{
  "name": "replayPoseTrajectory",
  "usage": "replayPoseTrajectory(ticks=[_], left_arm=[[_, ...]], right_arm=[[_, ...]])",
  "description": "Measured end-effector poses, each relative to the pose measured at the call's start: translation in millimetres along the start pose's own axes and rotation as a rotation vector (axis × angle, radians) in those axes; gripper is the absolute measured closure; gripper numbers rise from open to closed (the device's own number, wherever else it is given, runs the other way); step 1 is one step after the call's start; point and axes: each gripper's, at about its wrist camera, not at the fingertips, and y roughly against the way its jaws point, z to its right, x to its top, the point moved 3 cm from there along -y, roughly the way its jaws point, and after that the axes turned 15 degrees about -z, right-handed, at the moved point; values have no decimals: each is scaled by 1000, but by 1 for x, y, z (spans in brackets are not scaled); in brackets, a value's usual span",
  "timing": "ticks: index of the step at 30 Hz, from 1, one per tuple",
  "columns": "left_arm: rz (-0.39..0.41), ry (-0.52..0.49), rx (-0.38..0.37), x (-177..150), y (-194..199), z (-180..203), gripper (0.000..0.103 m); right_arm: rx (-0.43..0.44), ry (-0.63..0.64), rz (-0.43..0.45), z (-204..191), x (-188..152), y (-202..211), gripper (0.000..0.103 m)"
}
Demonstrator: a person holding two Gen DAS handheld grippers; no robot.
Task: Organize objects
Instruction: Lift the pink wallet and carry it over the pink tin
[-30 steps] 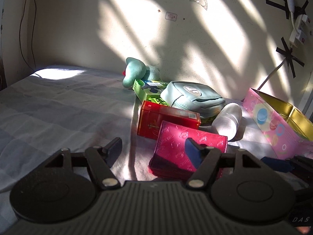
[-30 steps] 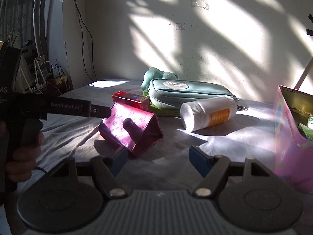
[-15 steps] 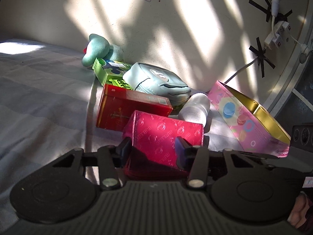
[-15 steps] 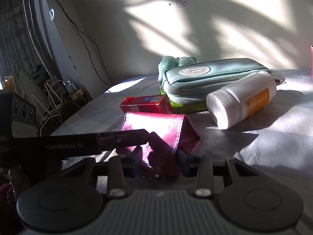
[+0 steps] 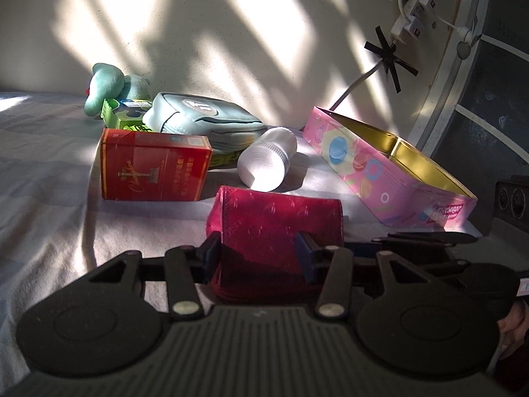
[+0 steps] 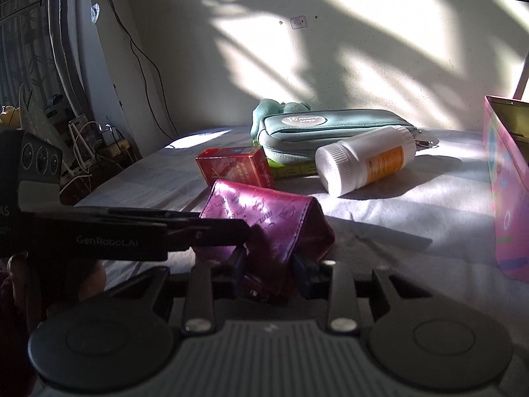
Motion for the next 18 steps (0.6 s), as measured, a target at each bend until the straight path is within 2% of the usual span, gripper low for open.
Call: replayPoseTrajectory(ticks=[4,8,18], left_arm=[[5,-60,32,-3,-3,11,52],[-2,-24,9,-2,-3,5,51],[10,-29,12,-3,-2,7,50]], right_arm=[[7,-27,3,7,-6,6,73],[-12,-7,6,3,-7,4,72],[-23,11,14,0,-9,3,71]])
